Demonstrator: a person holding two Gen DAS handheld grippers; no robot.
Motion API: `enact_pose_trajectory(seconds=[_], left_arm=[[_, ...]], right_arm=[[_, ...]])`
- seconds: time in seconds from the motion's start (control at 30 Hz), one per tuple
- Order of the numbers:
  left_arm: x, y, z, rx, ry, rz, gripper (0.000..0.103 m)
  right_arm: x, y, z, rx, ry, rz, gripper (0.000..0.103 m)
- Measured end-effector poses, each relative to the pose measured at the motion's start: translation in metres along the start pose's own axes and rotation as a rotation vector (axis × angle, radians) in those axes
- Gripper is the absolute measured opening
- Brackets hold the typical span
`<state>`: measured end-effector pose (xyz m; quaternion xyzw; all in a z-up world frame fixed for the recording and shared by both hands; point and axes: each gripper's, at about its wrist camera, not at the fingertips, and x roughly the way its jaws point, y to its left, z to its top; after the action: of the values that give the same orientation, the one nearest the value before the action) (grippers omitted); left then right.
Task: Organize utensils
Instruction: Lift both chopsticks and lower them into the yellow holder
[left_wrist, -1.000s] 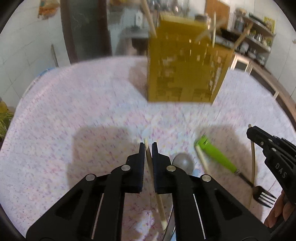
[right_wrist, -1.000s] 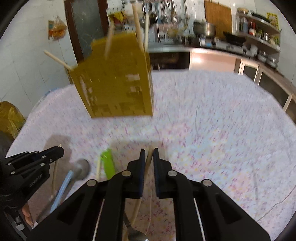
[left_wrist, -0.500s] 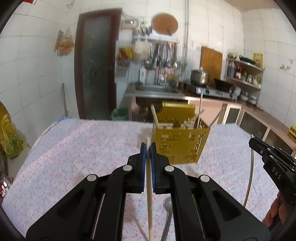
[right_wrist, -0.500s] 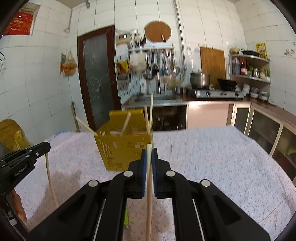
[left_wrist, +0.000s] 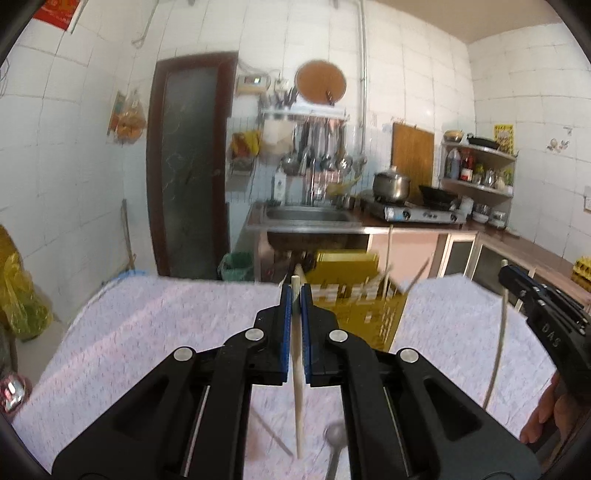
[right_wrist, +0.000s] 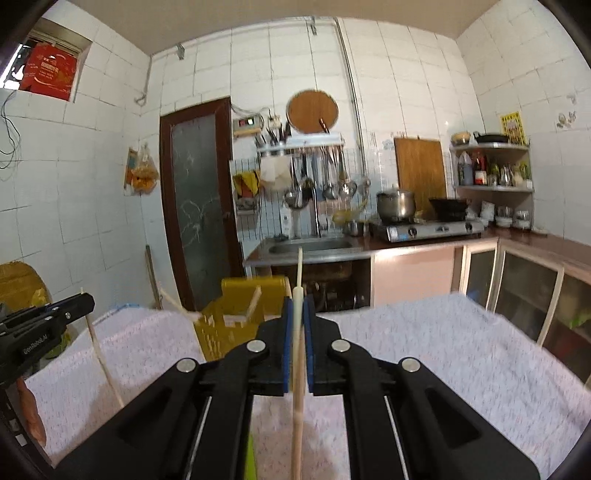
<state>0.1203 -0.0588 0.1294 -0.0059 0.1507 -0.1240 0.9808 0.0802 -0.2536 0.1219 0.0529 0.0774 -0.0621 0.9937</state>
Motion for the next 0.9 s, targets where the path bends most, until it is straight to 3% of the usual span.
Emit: enact_pose_trajectory(seconds=[0.3,0.47,0.73,0.9], left_arm=[[0.012,-0.017,0.096,-0.023,-0.202,-0.030,0.004],[0.047,-0.026,0.127,-0.032,-0.275,-0.035,0.004],[0.127,-0.030,0.100,-0.020,-0.254,-0.035,0.004],[0.162,-0.021,0.078,-0.036,-0.188,-0.045,0.004]], right_arm=[[0.039,0.005,0.094,0.046,-0.229,0.016,0.006],[0.077,0.014,0.110,0.060,-0.288,0.006,0.006],[0.126,0.019,0.084,0.046,-0.348,-0.002,0.006],[0.145,0.022,0.061,0.023,-0.339,-0.014,0.006]])
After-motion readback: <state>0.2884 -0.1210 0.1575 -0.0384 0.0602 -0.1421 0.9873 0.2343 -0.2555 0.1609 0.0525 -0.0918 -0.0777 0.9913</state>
